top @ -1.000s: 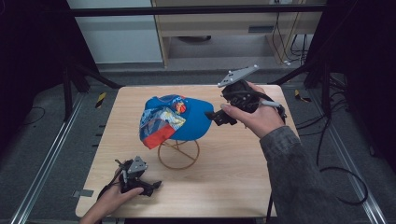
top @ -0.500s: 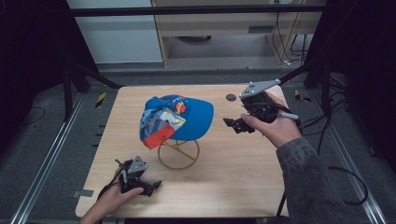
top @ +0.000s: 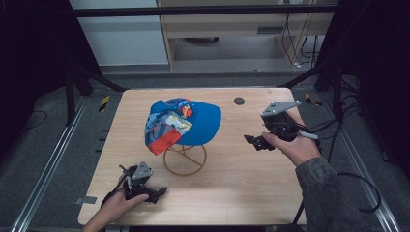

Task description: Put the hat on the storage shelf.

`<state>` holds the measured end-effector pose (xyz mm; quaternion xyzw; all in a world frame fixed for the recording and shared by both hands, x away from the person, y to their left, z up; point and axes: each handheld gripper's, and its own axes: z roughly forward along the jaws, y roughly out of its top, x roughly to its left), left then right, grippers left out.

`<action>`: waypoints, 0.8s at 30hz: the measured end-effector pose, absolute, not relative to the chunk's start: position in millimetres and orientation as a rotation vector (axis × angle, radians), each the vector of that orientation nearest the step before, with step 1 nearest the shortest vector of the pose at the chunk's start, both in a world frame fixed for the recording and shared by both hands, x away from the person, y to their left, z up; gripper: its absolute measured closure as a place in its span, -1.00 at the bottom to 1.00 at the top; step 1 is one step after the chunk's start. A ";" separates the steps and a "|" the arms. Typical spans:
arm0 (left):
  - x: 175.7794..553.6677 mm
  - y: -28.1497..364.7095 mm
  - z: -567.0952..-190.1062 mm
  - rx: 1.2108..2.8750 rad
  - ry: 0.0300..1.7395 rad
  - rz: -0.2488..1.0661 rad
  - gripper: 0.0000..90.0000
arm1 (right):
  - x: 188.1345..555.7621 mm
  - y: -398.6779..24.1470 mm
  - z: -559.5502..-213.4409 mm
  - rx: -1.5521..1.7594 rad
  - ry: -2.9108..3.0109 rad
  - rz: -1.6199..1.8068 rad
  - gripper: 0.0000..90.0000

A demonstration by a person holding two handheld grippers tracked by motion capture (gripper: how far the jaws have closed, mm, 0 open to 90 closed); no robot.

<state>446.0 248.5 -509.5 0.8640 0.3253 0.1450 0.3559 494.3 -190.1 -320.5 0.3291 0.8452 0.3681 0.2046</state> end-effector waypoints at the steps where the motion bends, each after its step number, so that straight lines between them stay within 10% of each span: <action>1: 446.0 248.5 -509.5 2.232 0.840 0.374 -1.00 | 494.3 -190.1 -320.5 0.918 2.357 1.027 -0.74; 24: 446.0 248.1 -509.5 2.233 0.840 0.377 -1.00 | 487.1 -221.7 -439.3 1.158 2.289 1.029 -0.70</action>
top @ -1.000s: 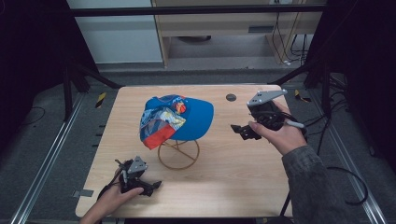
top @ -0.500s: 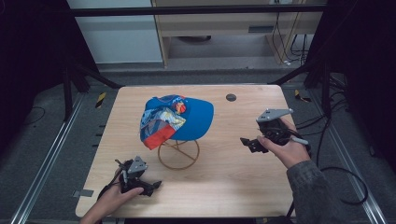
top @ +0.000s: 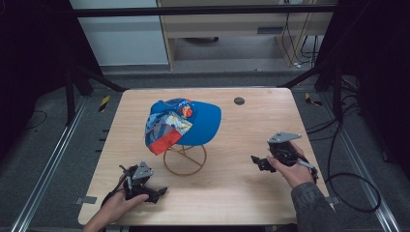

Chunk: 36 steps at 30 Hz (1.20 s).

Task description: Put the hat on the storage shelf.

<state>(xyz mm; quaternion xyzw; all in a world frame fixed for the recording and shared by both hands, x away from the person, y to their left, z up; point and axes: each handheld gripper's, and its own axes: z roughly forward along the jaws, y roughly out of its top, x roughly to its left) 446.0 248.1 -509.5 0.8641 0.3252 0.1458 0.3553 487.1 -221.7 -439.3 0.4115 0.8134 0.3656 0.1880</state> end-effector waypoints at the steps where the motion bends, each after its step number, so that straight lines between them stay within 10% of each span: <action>1: 446.0 248.0 -509.5 2.232 0.840 0.377 -1.00 | 487.5 -222.4 -445.9 1.175 2.295 1.022 -0.70; 36: 445.7 247.8 -509.5 2.232 0.842 0.377 -1.00 | 485.9 -200.7 -511.8 1.287 2.210 0.963 -0.84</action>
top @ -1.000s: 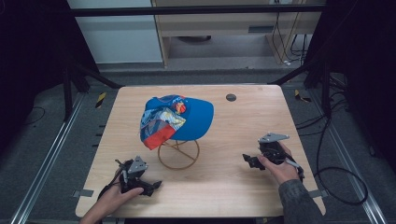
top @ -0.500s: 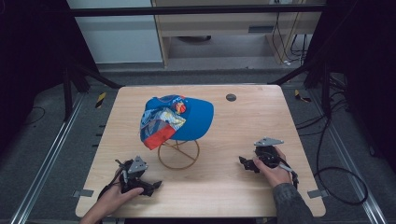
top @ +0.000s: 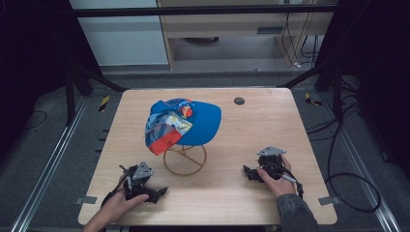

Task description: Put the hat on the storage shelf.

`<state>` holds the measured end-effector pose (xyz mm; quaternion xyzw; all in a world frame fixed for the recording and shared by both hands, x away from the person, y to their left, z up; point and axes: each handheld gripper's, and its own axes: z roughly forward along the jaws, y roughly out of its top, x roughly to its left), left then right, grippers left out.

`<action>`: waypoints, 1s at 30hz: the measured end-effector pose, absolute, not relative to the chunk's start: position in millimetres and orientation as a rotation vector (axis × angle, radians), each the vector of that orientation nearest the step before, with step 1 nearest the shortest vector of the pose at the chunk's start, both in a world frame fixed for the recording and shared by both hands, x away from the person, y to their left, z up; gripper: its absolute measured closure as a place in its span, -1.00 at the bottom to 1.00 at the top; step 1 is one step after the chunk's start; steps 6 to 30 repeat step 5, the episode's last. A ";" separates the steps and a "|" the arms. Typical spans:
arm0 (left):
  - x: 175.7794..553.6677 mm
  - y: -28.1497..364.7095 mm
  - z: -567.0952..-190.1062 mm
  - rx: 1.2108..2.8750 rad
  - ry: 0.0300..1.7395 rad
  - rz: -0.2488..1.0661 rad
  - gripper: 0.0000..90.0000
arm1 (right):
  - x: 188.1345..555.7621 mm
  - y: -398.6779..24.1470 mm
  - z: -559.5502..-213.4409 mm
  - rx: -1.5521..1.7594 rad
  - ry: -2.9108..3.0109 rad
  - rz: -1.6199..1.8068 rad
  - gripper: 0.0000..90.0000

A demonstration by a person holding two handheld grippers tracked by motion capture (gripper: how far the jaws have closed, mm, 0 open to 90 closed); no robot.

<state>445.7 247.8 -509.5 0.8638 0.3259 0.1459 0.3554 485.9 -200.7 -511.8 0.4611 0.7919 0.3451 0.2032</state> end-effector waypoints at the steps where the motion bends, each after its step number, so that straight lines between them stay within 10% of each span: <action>1: 445.7 247.8 -509.5 2.232 0.842 0.377 -1.00 | 485.9 -200.7 -511.8 1.287 2.210 0.963 -0.84; 30: 445.7 247.8 -509.5 2.232 0.842 0.377 -1.00 | 483.8 -200.8 -511.9 1.296 2.201 0.957 -0.84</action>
